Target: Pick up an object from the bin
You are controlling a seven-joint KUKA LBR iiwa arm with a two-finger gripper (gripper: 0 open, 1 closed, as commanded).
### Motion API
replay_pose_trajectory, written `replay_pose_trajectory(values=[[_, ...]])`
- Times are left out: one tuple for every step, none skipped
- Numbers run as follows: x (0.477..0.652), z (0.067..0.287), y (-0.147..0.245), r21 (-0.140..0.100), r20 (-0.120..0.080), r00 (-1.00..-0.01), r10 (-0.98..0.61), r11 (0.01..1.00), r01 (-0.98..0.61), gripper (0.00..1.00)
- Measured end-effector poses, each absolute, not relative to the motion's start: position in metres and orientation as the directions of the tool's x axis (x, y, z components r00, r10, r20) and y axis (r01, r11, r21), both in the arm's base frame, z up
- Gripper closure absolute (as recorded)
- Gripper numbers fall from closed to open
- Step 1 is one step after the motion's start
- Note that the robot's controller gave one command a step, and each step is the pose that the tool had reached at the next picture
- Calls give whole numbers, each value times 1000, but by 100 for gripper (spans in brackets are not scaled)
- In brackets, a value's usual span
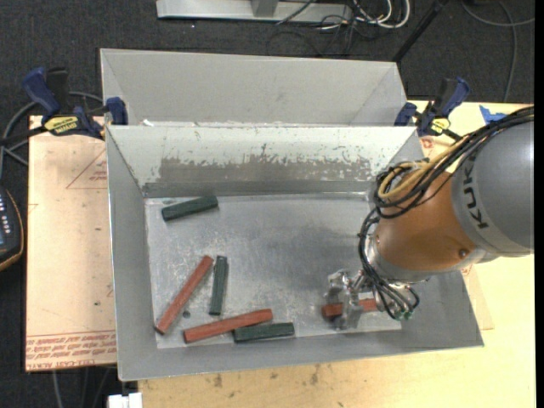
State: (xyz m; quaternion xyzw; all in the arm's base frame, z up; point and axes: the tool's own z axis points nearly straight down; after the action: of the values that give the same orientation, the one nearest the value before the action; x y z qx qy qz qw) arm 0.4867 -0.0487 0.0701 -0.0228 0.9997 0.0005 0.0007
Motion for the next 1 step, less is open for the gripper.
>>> replay_pose_trajectory(values=[[494, 192, -67, -2, -11, -996, -86, 996, -86, 100]])
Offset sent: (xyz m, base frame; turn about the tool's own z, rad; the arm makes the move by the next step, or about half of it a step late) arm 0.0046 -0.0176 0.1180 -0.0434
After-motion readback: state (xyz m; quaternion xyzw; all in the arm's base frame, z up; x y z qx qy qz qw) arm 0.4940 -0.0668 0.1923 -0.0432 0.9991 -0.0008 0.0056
